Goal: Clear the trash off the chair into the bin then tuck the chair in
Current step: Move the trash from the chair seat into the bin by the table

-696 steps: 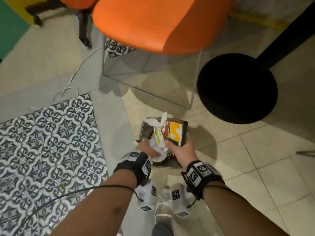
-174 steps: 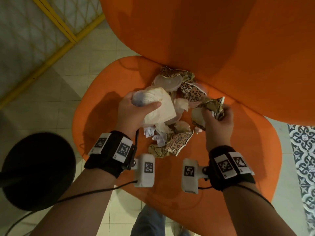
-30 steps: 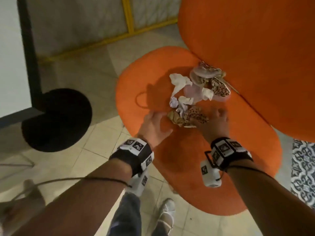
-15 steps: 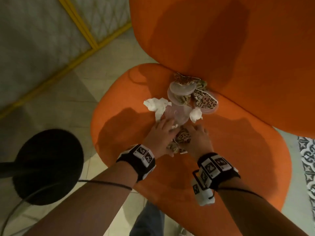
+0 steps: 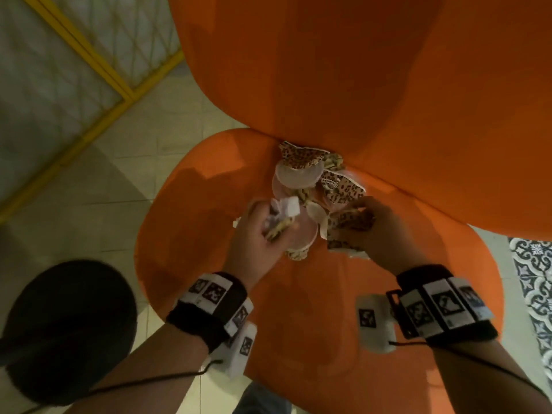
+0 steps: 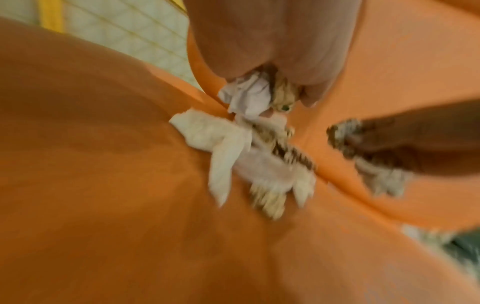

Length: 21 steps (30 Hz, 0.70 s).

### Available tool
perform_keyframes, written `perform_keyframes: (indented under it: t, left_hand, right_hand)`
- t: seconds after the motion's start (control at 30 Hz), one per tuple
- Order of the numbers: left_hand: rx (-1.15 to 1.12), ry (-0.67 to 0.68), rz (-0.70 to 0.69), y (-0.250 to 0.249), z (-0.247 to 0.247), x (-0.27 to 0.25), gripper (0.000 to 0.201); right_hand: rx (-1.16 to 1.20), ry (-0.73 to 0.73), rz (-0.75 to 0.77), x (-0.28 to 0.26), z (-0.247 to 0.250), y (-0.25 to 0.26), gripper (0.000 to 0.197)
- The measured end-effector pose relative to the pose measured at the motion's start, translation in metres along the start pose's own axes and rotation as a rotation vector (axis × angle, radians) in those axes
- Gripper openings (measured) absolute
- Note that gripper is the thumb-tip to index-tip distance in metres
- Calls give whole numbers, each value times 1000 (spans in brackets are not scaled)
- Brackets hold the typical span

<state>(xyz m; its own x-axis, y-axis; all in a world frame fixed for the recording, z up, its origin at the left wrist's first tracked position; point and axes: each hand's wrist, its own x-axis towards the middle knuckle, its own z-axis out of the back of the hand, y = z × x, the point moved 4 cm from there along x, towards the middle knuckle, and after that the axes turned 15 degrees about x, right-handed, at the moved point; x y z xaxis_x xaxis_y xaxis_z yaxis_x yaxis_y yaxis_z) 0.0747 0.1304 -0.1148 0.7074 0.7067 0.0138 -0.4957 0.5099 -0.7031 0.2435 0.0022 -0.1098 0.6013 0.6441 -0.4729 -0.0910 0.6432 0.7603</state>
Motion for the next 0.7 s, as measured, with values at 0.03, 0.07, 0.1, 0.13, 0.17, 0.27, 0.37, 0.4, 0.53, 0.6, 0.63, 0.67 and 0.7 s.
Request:
perform_keyframes:
  t: [0.03,0.07,0.1,0.13,0.17,0.27,0.37,0.4,0.53,0.6,0.63,0.67,0.7]
  left_hand:
    - [-62,-25,87,-4,4,15,23]
    - [-101,-32,164,-6,6,32,22]
    - [-126,-21,231,-7,5,50,21]
    - [-145,3,290,-6,2,69,22]
    - [-143,31,349,-5,-2,86,24]
    - [-81,116,523,11,-22,126,41]
    - [3,222,596,22,-41,138,95]
    - [39,264,594,23,-47,138,105]
    - [249,388,522,14,-56,127,110]
    - [270,386,493,10,-58,119,109]
    - [277,388,485,7,-57,115,110]
    - [276,389,488,8,-58,111,112]
    - [266,392,494,8,-59,106,115]
  right_hand:
    - [27,-47,26,9,5,6,43]
    - [35,-97,47,20,8,9,49]
    - [22,-138,56,32,10,11,55]
    - [-2,-168,46,43,10,11,60]
    - [-25,-185,22,53,8,11,63]
    - [-36,-175,-119,75,1,3,72]
    - [-41,-147,-245,83,-2,-7,82]
    - [-46,-138,-264,85,-3,-10,84]
    - [-47,-91,-281,89,-2,-13,91]
    - [-23,-70,-301,91,-4,-16,90]
    - [-4,-68,-303,91,-5,-18,88]
    - [10,-71,-297,92,-6,-19,83]
    - [12,-75,-283,91,-7,-20,78]
